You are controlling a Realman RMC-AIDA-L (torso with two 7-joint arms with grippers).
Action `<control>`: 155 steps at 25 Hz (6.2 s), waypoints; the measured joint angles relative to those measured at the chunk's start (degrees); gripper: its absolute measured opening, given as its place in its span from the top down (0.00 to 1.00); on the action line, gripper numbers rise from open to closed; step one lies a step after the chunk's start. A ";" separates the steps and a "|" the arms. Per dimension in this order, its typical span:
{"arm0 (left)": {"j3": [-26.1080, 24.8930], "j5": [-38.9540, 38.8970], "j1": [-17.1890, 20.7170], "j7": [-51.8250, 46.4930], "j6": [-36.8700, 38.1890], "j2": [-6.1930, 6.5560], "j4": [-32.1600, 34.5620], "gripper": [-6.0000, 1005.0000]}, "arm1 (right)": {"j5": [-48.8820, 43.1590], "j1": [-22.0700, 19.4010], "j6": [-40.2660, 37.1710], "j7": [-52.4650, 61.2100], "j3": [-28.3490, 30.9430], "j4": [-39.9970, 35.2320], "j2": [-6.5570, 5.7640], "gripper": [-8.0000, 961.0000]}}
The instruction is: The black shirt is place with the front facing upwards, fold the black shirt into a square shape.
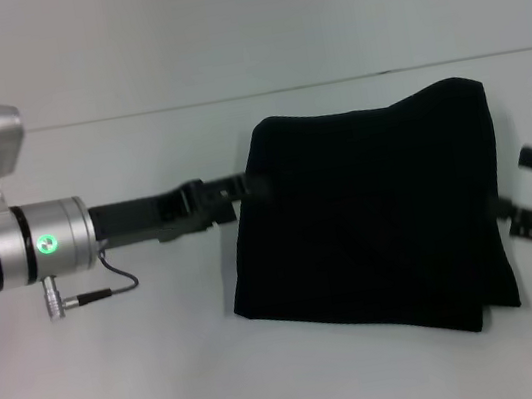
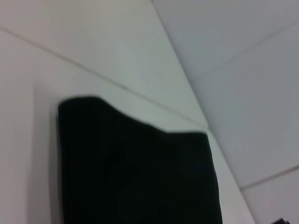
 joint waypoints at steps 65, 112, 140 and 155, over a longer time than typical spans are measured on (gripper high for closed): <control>12.07 3.03 -8.00 -5.31 -32.44 -7.02 -3.90 0.29 | -13.19 -0.45 -3.20 -6.83 0.23 -0.06 1.54 0.07; 3.00 -12.38 10.48 25.94 1.08 -2.06 5.86 0.58 | -12.77 1.80 -2.65 -7.11 3.30 0.46 2.16 0.07; 3.70 -4.51 22.92 54.95 12.27 -5.30 13.51 0.06 | -13.12 0.68 2.41 -13.73 3.44 5.04 2.31 0.07; 3.64 -3.71 22.96 55.54 11.77 -5.07 13.53 0.06 | -12.85 0.95 1.94 -13.73 3.30 5.03 2.31 0.07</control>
